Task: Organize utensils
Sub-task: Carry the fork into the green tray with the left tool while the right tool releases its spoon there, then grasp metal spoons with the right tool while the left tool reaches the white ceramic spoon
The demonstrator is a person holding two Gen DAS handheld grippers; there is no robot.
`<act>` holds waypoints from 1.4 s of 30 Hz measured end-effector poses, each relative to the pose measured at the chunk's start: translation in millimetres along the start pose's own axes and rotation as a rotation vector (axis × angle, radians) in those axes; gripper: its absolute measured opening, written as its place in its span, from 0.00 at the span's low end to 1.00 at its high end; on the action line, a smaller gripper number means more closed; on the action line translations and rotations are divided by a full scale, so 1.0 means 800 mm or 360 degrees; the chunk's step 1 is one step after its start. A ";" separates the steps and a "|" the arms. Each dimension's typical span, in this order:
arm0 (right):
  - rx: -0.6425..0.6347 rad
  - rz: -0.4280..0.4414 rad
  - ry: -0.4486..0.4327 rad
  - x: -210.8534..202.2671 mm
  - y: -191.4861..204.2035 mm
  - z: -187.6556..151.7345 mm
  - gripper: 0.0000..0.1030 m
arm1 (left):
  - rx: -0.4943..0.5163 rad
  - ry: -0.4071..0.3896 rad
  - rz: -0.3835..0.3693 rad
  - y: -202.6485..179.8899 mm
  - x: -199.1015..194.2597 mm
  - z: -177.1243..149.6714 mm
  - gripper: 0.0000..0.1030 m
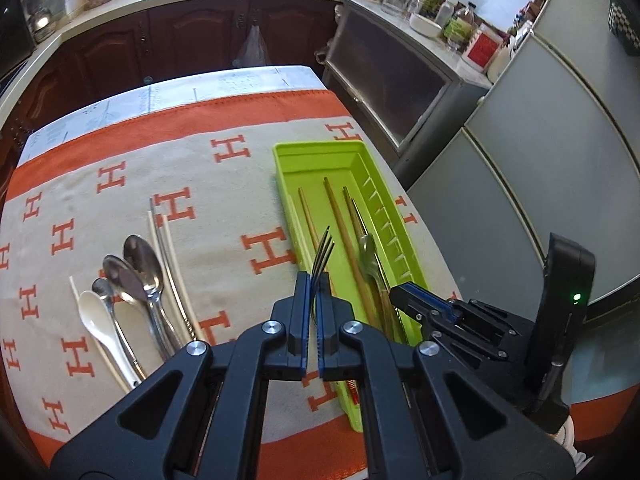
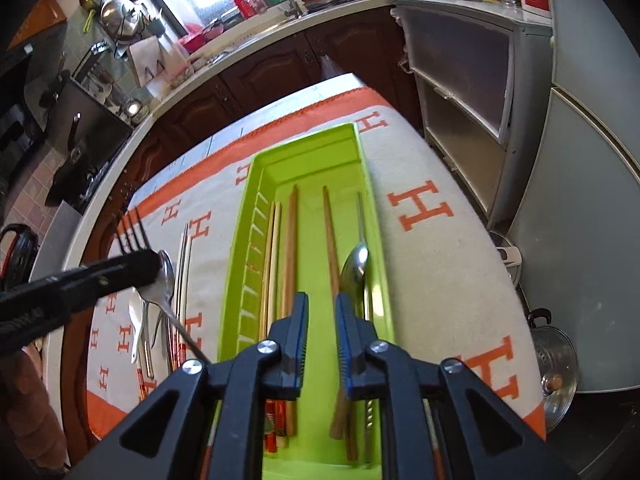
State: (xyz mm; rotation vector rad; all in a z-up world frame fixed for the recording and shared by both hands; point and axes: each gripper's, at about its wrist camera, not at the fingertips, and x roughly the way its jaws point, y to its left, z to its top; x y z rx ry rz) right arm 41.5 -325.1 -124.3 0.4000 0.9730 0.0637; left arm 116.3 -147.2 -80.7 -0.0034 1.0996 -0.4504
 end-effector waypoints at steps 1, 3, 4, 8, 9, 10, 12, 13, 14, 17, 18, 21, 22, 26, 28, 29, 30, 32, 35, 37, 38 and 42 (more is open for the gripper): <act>0.0017 0.0002 -0.0014 -0.003 -0.005 0.001 0.14 | 0.0011 0.0013 0.0005 -0.003 0.006 0.002 0.01; 0.0035 -0.0001 -0.0030 -0.005 -0.008 0.004 0.14 | 0.0030 0.0035 0.0011 -0.009 0.019 0.006 0.01; 0.0047 -0.0001 -0.0040 -0.007 -0.011 0.004 0.14 | 0.0036 0.0045 0.0016 -0.011 0.025 0.008 0.01; 0.0095 -0.0001 -0.0069 -0.013 -0.021 0.006 0.14 | 0.0076 0.0086 0.0039 -0.023 0.053 0.013 0.01; 0.0103 -0.0002 -0.0074 -0.014 -0.023 0.006 0.14 | 0.0083 0.0096 0.0045 -0.024 0.060 0.014 0.01; 0.0114 -0.0001 -0.0080 -0.016 -0.025 0.006 0.14 | 0.0094 0.0109 0.0049 -0.027 0.069 0.015 0.01; 0.0123 0.0001 -0.0084 -0.018 -0.026 0.005 0.14 | 0.0117 0.0132 0.0058 -0.032 0.082 0.017 0.01; 0.0124 0.0003 -0.0084 -0.019 -0.026 0.004 0.14 | 0.0125 0.0135 0.0077 -0.034 0.087 0.017 0.01; 0.0123 0.0005 -0.0082 -0.019 -0.026 0.004 0.14 | 0.0134 0.0136 0.0103 -0.035 0.092 0.017 0.01; 0.0119 0.0006 -0.0081 -0.021 -0.024 0.001 0.14 | 0.0130 0.0153 0.0109 -0.033 0.098 0.015 0.01; 0.0116 0.0008 -0.0079 -0.021 -0.023 0.000 0.14 | 0.0116 0.0164 0.0101 -0.031 0.098 0.015 0.01; 0.0114 0.0013 -0.0071 -0.021 -0.020 -0.002 0.14 | 0.0087 0.0159 0.0089 -0.025 0.091 0.011 0.01; 0.0111 0.0018 -0.0070 -0.022 -0.018 -0.004 0.14 | 0.0084 0.0149 0.0093 -0.023 0.086 0.010 0.01; 0.0087 0.0030 -0.0058 -0.024 -0.009 -0.012 0.14 | 0.0038 0.0113 0.0086 -0.010 0.064 0.002 0.01; 0.0072 0.0035 -0.0049 -0.024 -0.003 -0.016 0.14 | 0.0016 0.0106 0.0090 -0.003 0.054 -0.003 0.01; 0.0064 0.0037 -0.0043 -0.025 0.000 -0.018 0.14 | 0.0006 0.0103 0.0092 0.000 0.050 -0.006 0.01; 0.0056 0.0042 -0.0040 -0.025 0.002 -0.019 0.14 | 0.0000 0.0100 0.0096 0.002 0.045 -0.010 0.01; 0.0040 0.0047 -0.0036 -0.027 0.008 -0.022 0.14 | -0.0010 0.0091 0.0113 0.008 0.036 -0.018 0.01; 0.0019 0.0050 -0.0036 -0.031 0.017 -0.026 0.14 | -0.0022 0.0087 0.0157 0.018 0.025 -0.033 0.02; -0.0001 0.0051 -0.0032 -0.033 0.024 -0.028 0.14 | -0.0029 0.0089 0.0177 0.026 0.019 -0.044 0.02; -0.0013 0.0052 -0.0029 -0.033 0.027 -0.028 0.14 | -0.0030 0.0092 0.0186 0.029 0.016 -0.048 0.02; -0.0070 0.0063 -0.0011 -0.032 0.047 -0.031 0.14 | -0.0081 0.0101 0.0209 0.054 0.003 -0.070 0.02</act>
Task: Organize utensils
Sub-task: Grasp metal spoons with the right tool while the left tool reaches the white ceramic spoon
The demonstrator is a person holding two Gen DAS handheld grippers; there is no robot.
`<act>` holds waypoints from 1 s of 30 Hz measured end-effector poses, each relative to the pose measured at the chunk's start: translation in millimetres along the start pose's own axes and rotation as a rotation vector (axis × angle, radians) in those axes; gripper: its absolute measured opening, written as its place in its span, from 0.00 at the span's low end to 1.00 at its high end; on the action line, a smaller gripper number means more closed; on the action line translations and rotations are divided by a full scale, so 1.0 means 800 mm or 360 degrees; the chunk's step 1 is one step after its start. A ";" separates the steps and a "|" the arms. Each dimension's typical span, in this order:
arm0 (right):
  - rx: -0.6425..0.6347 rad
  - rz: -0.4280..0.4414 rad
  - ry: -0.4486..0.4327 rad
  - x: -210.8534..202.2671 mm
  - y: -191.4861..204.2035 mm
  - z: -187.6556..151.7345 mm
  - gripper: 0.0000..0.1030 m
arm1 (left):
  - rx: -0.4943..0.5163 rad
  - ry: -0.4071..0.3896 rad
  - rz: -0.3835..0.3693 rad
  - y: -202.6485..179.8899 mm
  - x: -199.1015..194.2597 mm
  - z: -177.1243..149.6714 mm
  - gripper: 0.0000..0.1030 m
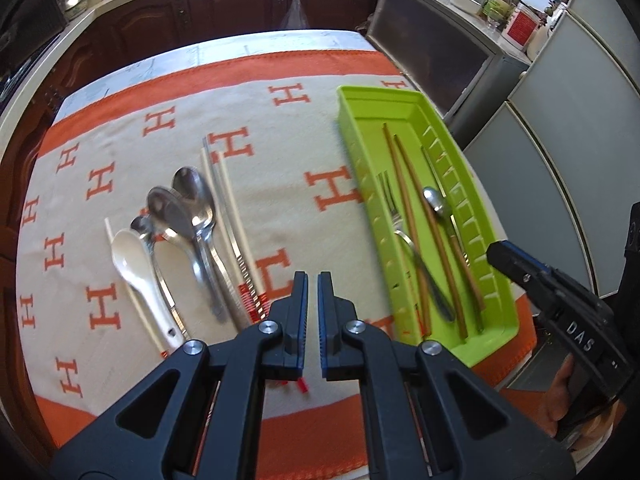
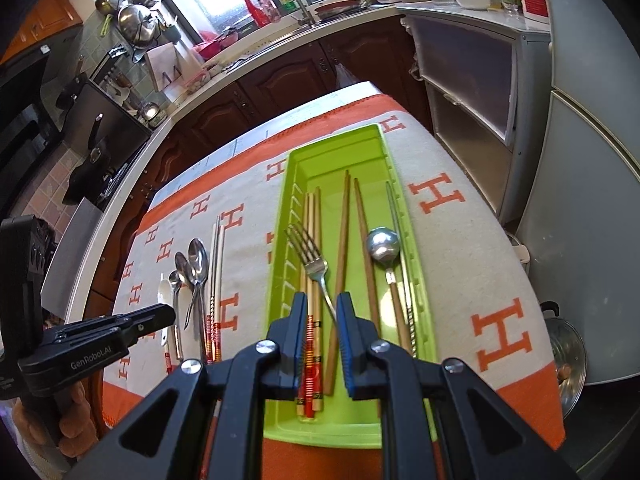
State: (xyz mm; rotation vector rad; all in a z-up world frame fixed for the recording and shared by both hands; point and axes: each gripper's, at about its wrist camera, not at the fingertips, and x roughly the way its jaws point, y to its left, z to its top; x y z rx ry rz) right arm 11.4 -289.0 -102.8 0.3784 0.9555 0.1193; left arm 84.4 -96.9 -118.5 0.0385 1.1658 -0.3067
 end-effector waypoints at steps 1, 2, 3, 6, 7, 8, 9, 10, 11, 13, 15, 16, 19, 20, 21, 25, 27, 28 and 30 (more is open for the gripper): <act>-0.0015 0.0003 0.0003 0.000 0.005 0.000 0.14 | -0.0024 0.0001 0.0002 0.009 -0.003 -0.004 0.02; -0.0032 0.0008 0.0008 0.001 0.011 -0.001 0.14 | -0.0044 -0.0001 0.0004 0.017 -0.005 -0.008 0.02; -0.0061 0.0016 0.0015 0.002 0.021 -0.001 0.14 | -0.0069 -0.0008 0.0007 0.027 -0.009 -0.011 0.02; -0.0146 0.0032 0.0029 0.004 0.046 -0.001 0.14 | -0.0143 -0.0040 0.0027 0.057 -0.022 -0.019 0.02; -0.0169 0.0038 0.0034 0.006 0.053 0.000 0.14 | -0.0167 -0.0048 0.0031 0.067 -0.026 -0.021 0.02; -0.0203 0.0051 0.0042 0.007 0.064 0.001 0.14 | -0.0200 -0.0059 0.0038 0.080 -0.031 -0.024 0.02; -0.0227 0.0056 0.0046 0.009 0.072 0.001 0.14 | -0.0223 -0.0065 0.0046 0.088 -0.035 -0.025 0.02; -0.0261 0.0063 0.0053 0.011 0.083 0.001 0.14 | -0.0249 -0.0074 0.0053 0.100 -0.040 -0.028 0.02; -0.0295 0.0073 0.0061 0.013 0.094 0.002 0.14 | -0.0272 -0.0084 0.0060 0.110 -0.044 -0.031 0.02; -0.0342 0.0096 0.0080 0.019 0.112 0.003 0.14 | -0.0309 -0.0103 0.0073 0.129 -0.051 -0.036 0.02; -0.0386 0.0125 0.0111 0.027 0.129 0.004 0.14 | -0.0346 -0.0120 0.0081 0.147 -0.057 -0.038 0.02; -0.0408 0.0136 0.0132 0.033 0.140 0.005 0.14 | -0.0368 -0.0130 0.0081 0.157 -0.060 -0.041 0.02; -0.0463 0.0146 0.0191 0.053 0.165 0.006 0.14 | -0.0410 -0.0153 0.0085 0.179 -0.066 -0.048 0.02; -0.0476 0.0142 0.0203 0.058 0.170 0.005 0.14 | -0.0424 -0.0158 0.0083 0.187 -0.067 -0.051 0.02; -0.0505 0.0138 0.0225 0.069 0.180 0.005 0.14 | -0.0435 -0.0158 0.0079 0.192 -0.067 -0.053 0.03; -0.0552 0.0113 0.0289 0.106 0.199 0.006 0.14 | -0.0482 -0.0127 0.0043 0.215 -0.055 -0.062 0.03; -0.0574 0.0107 0.0305 0.123 0.207 0.009 0.14 | -0.0510 -0.0097 -0.0012 0.224 -0.045 -0.065 0.03; -0.0594 0.0098 0.0312 0.134 0.213 0.011 0.14 | -0.0527 -0.0085 -0.0051 0.230 -0.039 -0.066 0.03; -0.0628 0.0096 0.0315 0.149 0.220 0.014 0.14 | -0.0541 -0.0084 -0.0083 0.238 -0.030 -0.066 0.03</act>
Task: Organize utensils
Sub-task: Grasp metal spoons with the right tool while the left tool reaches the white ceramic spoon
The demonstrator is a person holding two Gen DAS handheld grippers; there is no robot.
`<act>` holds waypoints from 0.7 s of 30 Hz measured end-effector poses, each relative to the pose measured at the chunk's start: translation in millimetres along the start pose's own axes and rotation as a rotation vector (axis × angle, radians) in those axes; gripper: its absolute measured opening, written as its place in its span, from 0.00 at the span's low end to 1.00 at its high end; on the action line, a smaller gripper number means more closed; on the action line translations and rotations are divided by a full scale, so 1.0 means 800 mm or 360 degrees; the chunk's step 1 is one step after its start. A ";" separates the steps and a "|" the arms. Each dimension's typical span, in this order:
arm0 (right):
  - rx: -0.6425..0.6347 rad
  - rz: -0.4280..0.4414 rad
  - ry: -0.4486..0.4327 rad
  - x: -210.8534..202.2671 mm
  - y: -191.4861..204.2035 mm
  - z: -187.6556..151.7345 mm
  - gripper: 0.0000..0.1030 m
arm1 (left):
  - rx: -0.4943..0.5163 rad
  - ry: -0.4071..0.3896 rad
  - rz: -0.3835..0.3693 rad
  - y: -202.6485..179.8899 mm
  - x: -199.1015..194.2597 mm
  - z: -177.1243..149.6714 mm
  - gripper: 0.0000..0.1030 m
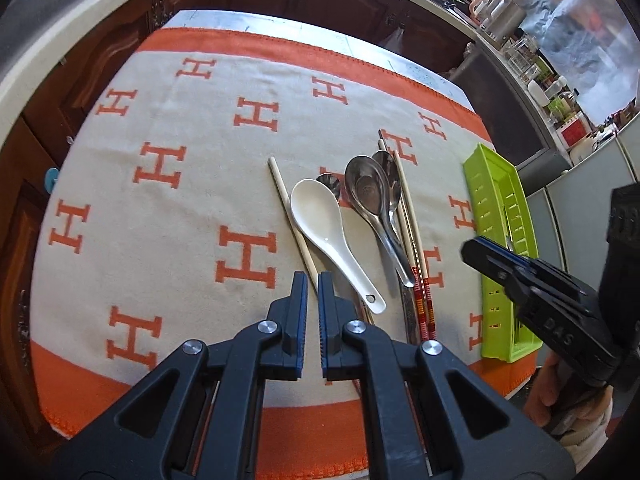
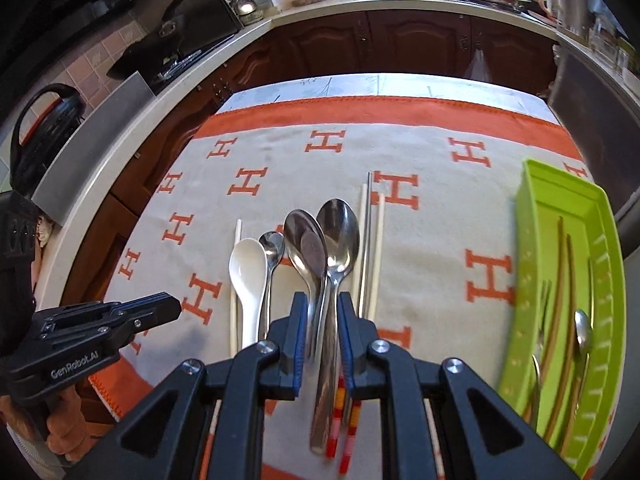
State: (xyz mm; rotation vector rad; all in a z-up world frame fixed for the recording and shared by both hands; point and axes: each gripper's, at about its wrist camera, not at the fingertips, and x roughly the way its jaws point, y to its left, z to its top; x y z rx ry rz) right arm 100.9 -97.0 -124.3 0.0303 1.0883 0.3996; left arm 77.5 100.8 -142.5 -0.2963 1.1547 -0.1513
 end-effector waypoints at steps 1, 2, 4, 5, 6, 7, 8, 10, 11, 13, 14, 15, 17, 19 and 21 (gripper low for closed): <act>-0.0014 -0.0004 0.0004 0.006 0.002 0.004 0.14 | 0.0001 -0.0003 -0.0004 0.003 0.004 0.002 0.03; -0.0025 -0.0011 0.0010 0.014 0.004 0.008 0.14 | 0.0007 -0.0009 -0.0012 0.007 0.010 0.005 0.03; -0.0042 -0.0008 0.0022 0.029 0.005 0.017 0.14 | 0.0016 -0.0023 -0.0024 0.012 0.019 0.013 0.03; -0.0051 -0.0013 0.0028 0.037 0.005 0.021 0.14 | 0.0023 -0.0033 -0.0028 0.013 0.023 0.017 0.03; -0.0054 -0.0018 0.0032 0.042 0.005 0.024 0.15 | 0.0037 -0.0050 -0.0033 0.014 0.028 0.022 0.03; -0.0057 -0.0027 0.0039 0.050 0.004 0.027 0.15 | 0.0051 -0.0062 -0.0035 0.015 0.033 0.028 0.03; -0.0061 -0.0032 0.0044 0.055 0.004 0.029 0.19 | 0.0069 -0.0073 -0.0043 0.015 0.040 0.033 0.03; -0.0078 -0.0046 0.0049 0.065 0.003 0.033 0.22 | 0.0108 -0.0081 -0.0057 0.013 0.052 0.042 0.03; -0.0083 -0.0047 0.0052 0.069 0.002 0.034 0.22 | 0.0135 -0.0090 -0.0068 0.011 0.057 0.046 0.03; -0.0083 -0.0052 0.0066 0.077 0.000 0.036 0.22 | 0.0195 -0.0106 -0.0077 0.006 0.065 0.052 0.03; -0.0083 -0.0051 0.0070 0.080 0.000 0.035 0.22 | 0.0228 -0.0111 -0.0069 0.003 0.070 0.054 0.03; -0.0088 -0.0037 0.0066 0.083 -0.001 0.035 0.22 | 0.0250 -0.0112 -0.0067 0.000 0.074 0.056 0.03; -0.0109 -0.0030 0.0050 0.084 0.000 0.035 0.22 | 0.0283 -0.0111 -0.0059 -0.003 0.082 0.060 0.03; -0.0138 -0.0024 0.0036 0.085 0.002 0.034 0.22 | 0.0308 -0.0100 -0.0061 -0.006 0.091 0.064 0.03; -0.0175 -0.0022 0.0024 0.085 0.005 0.032 0.19 | 0.0329 -0.0084 -0.0059 -0.007 0.100 0.066 0.03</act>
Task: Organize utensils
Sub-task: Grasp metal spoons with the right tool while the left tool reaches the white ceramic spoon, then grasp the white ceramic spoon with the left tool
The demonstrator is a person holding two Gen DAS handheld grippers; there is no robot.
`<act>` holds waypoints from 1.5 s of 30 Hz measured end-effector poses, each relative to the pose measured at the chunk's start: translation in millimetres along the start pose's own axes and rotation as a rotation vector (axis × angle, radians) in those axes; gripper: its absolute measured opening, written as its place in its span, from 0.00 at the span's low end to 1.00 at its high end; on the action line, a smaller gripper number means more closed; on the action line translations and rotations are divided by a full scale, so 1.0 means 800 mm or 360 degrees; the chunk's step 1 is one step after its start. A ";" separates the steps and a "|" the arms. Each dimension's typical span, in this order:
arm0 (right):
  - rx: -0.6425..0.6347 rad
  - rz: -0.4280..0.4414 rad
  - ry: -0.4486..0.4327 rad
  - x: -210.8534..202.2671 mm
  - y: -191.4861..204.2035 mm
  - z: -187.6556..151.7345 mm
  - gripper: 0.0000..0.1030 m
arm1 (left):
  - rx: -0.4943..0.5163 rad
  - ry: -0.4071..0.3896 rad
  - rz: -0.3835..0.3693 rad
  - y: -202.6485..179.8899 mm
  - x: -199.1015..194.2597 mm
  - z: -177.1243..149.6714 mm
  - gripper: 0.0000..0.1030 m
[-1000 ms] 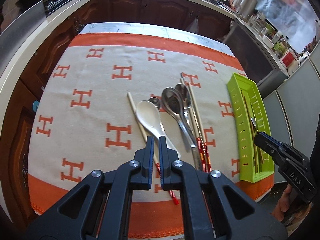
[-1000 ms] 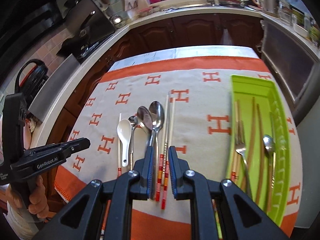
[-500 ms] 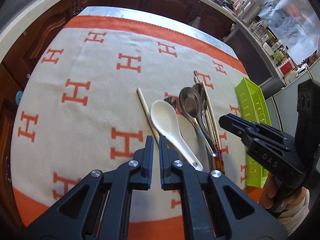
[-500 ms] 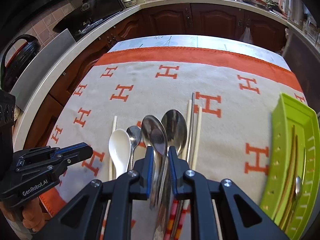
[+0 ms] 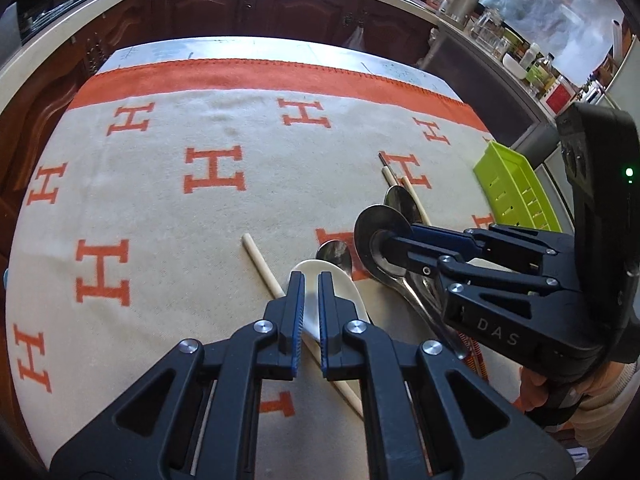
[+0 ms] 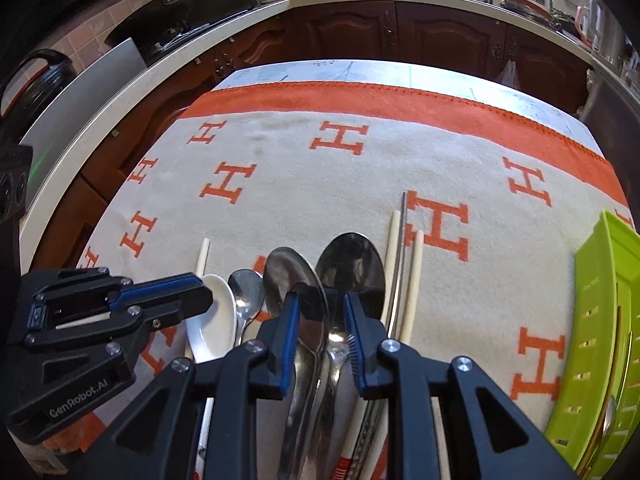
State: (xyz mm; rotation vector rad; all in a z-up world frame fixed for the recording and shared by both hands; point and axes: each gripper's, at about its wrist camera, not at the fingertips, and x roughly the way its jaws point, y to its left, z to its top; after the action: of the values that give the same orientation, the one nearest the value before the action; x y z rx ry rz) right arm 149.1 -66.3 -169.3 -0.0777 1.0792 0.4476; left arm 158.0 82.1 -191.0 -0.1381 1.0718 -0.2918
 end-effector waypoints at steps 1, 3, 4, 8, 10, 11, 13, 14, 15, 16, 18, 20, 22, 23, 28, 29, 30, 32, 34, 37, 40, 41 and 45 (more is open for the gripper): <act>-0.0006 0.0014 0.0001 0.001 0.001 -0.001 0.14 | 0.0007 0.0005 -0.0003 0.000 0.003 0.001 0.03; -0.0004 0.0035 -0.0010 0.002 0.001 -0.003 0.09 | 0.0015 -0.0005 -0.0009 0.000 0.005 0.002 0.03; 0.0003 0.0036 -0.0018 0.002 0.001 -0.003 0.08 | 0.0020 -0.0011 -0.0014 0.000 0.005 0.003 0.03; 0.0034 0.0064 -0.0030 -0.002 -0.001 -0.004 0.06 | 0.0027 -0.0040 -0.0045 0.002 -0.005 0.003 0.05; 0.0040 0.0079 -0.0034 -0.005 -0.001 -0.005 0.04 | 0.0030 -0.0045 -0.0053 0.004 -0.008 0.002 0.22; 0.0040 0.0082 -0.0035 -0.006 0.000 -0.005 0.03 | 0.0031 -0.0051 -0.0052 0.005 -0.009 0.002 0.37; 0.0043 0.0085 -0.0036 -0.011 0.001 -0.008 0.03 | 0.0034 -0.0075 -0.0041 0.006 -0.012 0.000 0.45; 0.0047 0.0096 -0.0039 -0.014 0.001 -0.009 0.03 | 0.0044 -0.0076 -0.0039 0.006 -0.011 0.001 0.45; 0.0050 0.0100 -0.0043 -0.017 0.001 -0.010 0.03 | 0.0055 -0.0077 -0.0037 0.006 -0.010 0.001 0.45; 0.0056 0.0104 -0.0050 -0.020 0.001 -0.011 0.03 | 0.0060 -0.0084 -0.0033 0.006 -0.009 0.002 0.45; 0.0073 0.0124 -0.0063 -0.027 -0.001 -0.013 0.03 | 0.0063 -0.0100 -0.0046 0.006 -0.009 0.003 0.44; 0.0084 0.0134 -0.0080 -0.033 -0.002 -0.014 0.03 | 0.0075 -0.0113 -0.0066 0.005 -0.009 0.002 0.39; 0.0091 0.0146 -0.0097 -0.041 -0.003 -0.015 0.03 | 0.0117 -0.0100 -0.0077 0.001 -0.006 0.000 0.37; 0.0094 0.0150 -0.0103 -0.044 -0.003 -0.016 0.03 | 0.0141 -0.0092 -0.0070 -0.001 -0.003 -0.001 0.36; 0.0109 0.0170 -0.0102 -0.048 -0.005 -0.023 0.03 | 0.0136 -0.0064 -0.0070 0.004 0.007 -0.003 0.35; 0.0115 0.0173 -0.0099 -0.047 -0.006 -0.024 0.03 | 0.0130 -0.0066 -0.0082 0.006 0.007 -0.004 0.35; 0.0124 0.0177 -0.0095 -0.047 -0.007 -0.026 0.03 | 0.0129 -0.0070 -0.0090 0.008 0.008 -0.004 0.34; 0.0147 0.0184 -0.0090 -0.046 -0.009 -0.030 0.03 | 0.0137 -0.0083 -0.0087 0.008 0.008 -0.006 0.31; 0.0166 0.0185 -0.0086 -0.046 -0.012 -0.033 0.03 | 0.0177 -0.0095 -0.0071 0.005 0.008 -0.009 0.29; 0.0190 0.0185 -0.0080 -0.048 -0.016 -0.040 0.03 | 0.0260 -0.0107 -0.0073 -0.005 0.007 -0.016 0.28; 0.0212 0.0191 -0.0073 -0.049 -0.019 -0.046 0.03 | 0.0297 -0.0088 -0.0074 -0.013 0.014 -0.021 0.14; 0.0218 0.0191 -0.0070 -0.049 -0.020 -0.048 0.03 | 0.0296 -0.0103 -0.0081 -0.014 0.016 -0.024 0.10; 0.0242 0.0204 -0.0044 -0.047 -0.020 -0.058 0.03 | 0.0285 -0.0162 -0.0075 -0.020 0.011 -0.032 0.04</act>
State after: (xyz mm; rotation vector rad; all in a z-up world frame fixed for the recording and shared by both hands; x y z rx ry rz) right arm 101.7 -105.8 -161.3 0.1325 1.0912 0.4785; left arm 137.1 64.8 -206.4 -0.0174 0.9377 -0.4173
